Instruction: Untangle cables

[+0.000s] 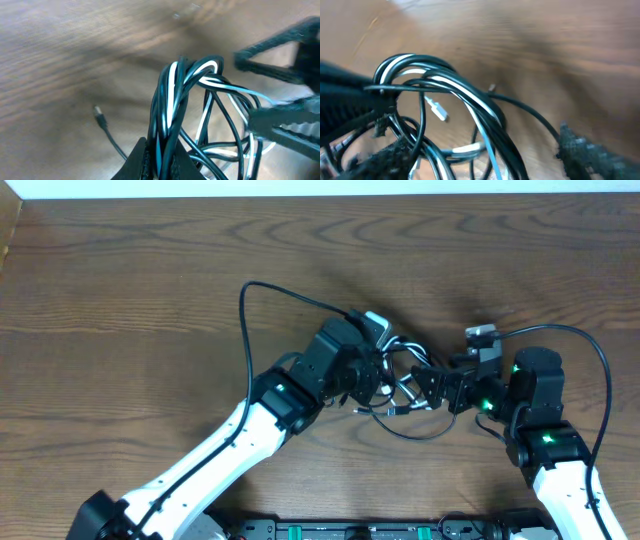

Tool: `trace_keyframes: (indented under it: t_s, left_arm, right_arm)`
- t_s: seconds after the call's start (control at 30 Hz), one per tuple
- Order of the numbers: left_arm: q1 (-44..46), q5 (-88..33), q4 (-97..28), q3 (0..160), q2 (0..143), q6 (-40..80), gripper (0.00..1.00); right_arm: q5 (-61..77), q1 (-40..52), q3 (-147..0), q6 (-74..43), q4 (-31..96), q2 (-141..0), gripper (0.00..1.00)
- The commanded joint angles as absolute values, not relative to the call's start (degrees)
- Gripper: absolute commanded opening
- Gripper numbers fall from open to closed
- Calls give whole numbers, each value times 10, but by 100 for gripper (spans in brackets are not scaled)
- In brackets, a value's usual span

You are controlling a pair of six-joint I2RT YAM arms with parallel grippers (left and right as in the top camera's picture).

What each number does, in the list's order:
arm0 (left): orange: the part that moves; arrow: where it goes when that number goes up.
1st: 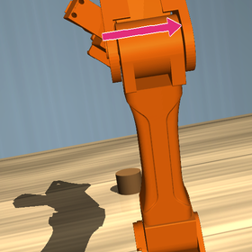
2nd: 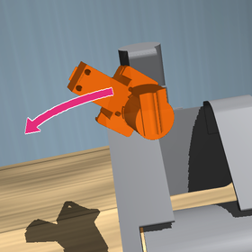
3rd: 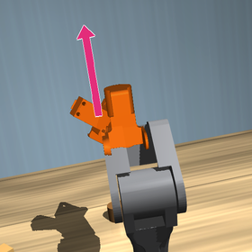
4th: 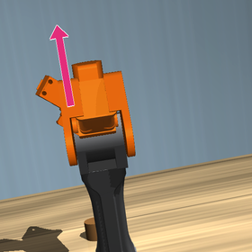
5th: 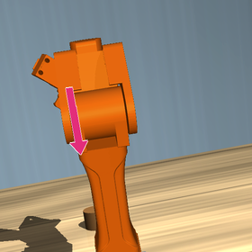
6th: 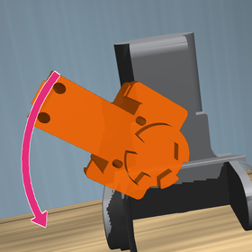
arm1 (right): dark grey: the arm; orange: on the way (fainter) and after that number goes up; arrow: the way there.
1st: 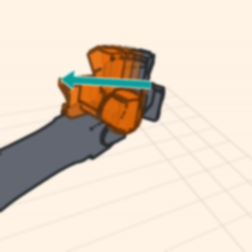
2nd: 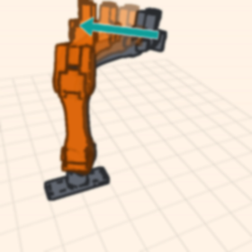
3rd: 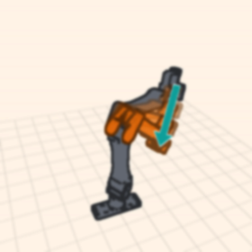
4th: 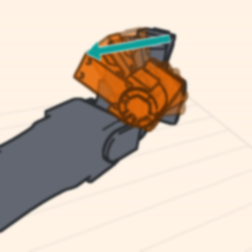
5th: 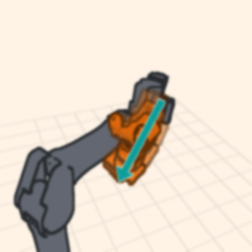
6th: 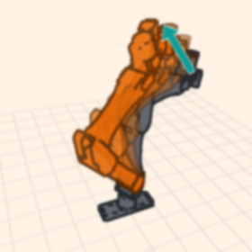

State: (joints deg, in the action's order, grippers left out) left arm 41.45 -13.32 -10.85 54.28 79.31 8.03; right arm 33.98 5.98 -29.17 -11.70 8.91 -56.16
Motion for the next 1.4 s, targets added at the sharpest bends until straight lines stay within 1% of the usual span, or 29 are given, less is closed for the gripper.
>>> trace_keyframes:
  t_s: [0.0,0.03,0.07,0.13,0.2,0.23,0.27,0.43,0.63,0.73,0.9,1.07,1.2,1.27,1.37]
  left_arm:
    - [414,-250,-122,543,763,70,8]
    - [414,-272,-123,543,761,71,8]
    - [414,-307,-127,543,759,70,8]
    - [414,-320,-138,543,759,70,8]
    - [414,-319,-154,543,759,60,8]
    - [414,-316,-161,543,759,52,8]
    - [414,-283,-178,543,759,47,8]
    - [414,-71,-233,543,760,47,8]
    - [414,69,-242,543,762,47,8]
    - [414,100,-242,543,772,47,8]
    - [414,101,-241,543,809,47,8]
    - [414,101,-213,543,836,48,8]
    - [414,109,-191,543,842,48,8]
    - [413,150,-190,543,842,50,8]
    - [402,247,-187,543,841,81,8]
  right_arm:
    - [407,64,-303,-48,86,-574,79]
    - [407,65,-303,-48,84,-577,72]
    - [407,65,-303,-48,76,-585,55]
    - [407,65,-303,-48,67,-591,39]
    - [407,65,-303,-48,61,-593,16]
    - [406,63,-303,-48,57,-593,7]
    - [406,60,-303,-57,42,-593,1]
    - [407,39,-304,-131,-24,-592,1]
    - [407,29,-304,-187,-57,-591,1]
    - [412,29,-304,-223,-69,-591,1]
    - [446,20,-304,-284,-116,-591,1]
    - [468,14,-304,-319,-141,-591,1]
    - [464,14,-303,-323,-143,-591,1]
    - [460,14,-303,-323,-137,-592,5]
    - [437,14,-303,-323,-107,-592,10]
